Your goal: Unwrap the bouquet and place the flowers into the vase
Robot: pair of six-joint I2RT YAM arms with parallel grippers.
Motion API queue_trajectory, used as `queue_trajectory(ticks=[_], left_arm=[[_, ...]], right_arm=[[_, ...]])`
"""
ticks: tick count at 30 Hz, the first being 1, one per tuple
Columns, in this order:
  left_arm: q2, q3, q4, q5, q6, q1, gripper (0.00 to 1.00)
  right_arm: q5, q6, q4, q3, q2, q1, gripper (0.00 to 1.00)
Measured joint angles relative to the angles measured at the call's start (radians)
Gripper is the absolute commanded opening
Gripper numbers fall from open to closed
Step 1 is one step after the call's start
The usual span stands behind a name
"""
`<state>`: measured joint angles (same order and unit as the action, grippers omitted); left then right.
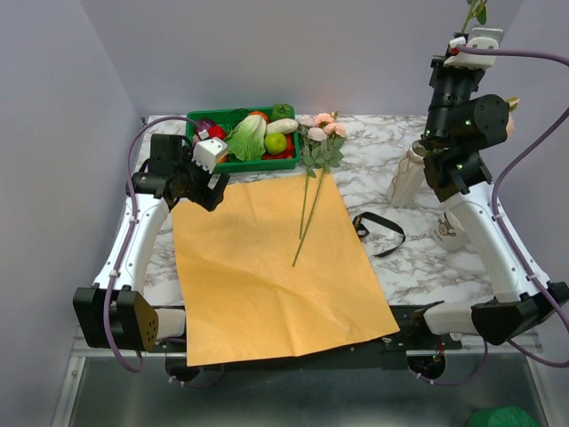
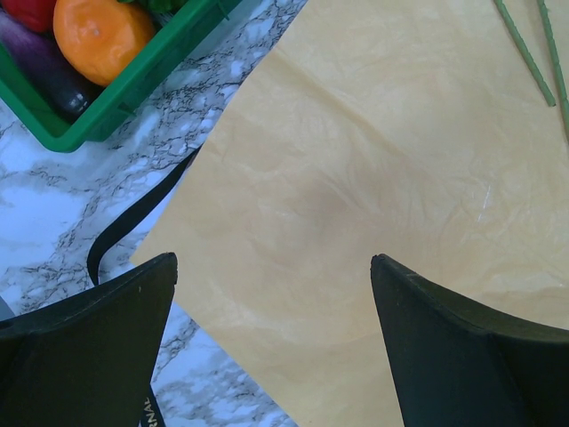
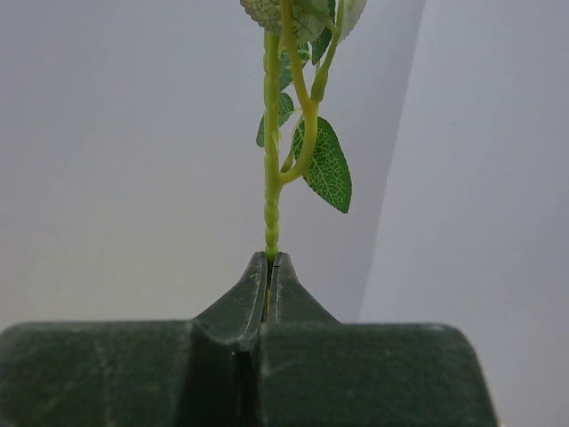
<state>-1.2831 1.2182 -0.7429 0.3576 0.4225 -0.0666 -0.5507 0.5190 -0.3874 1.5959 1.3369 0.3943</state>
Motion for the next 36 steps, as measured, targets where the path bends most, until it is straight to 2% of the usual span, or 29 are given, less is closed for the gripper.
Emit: queue_trajectory(ticks=[19, 22, 23, 24, 26, 30, 36], left_arm=[[0.000, 0.000, 0.000, 0.000, 0.005, 0.000, 0.99], [0.000, 0.000, 0.000, 0.000, 0.005, 0.000, 0.99], [0.000, 0.000, 0.000, 0.000, 0.005, 0.000, 0.99], [0.000, 0.000, -0.001, 0.000, 0.006, 0.000, 0.99], [0.000, 0.000, -0.001, 0.000, 0.009, 0.000, 0.99], [0.000, 0.000, -0.002, 0.000, 0.014, 0.000, 0.99], [0.000, 0.002, -0.011, 0.000, 0.016, 0.000, 0.99]], right_arm=[[-0.012, -0.105, -0.084, -0.251, -0.021, -0.056, 0.03], [-0.029, -0.149, -0.083, -0.314, -0.043, -0.056, 0.37], [-0.036, -0.158, -0.082, -0.334, -0.053, -0.056, 0.68], [-0.044, -0.174, -0.078, -0.350, -0.061, -0.056, 0.81], [-0.064, -0.205, -0.055, -0.361, -0.076, -0.056, 1.00], [-0.097, -0.316, 0.082, -0.363, -0.137, -0.056, 1.00], [-0.092, -0.556, 0.342, -0.424, -0.328, -0.037, 1.00]])
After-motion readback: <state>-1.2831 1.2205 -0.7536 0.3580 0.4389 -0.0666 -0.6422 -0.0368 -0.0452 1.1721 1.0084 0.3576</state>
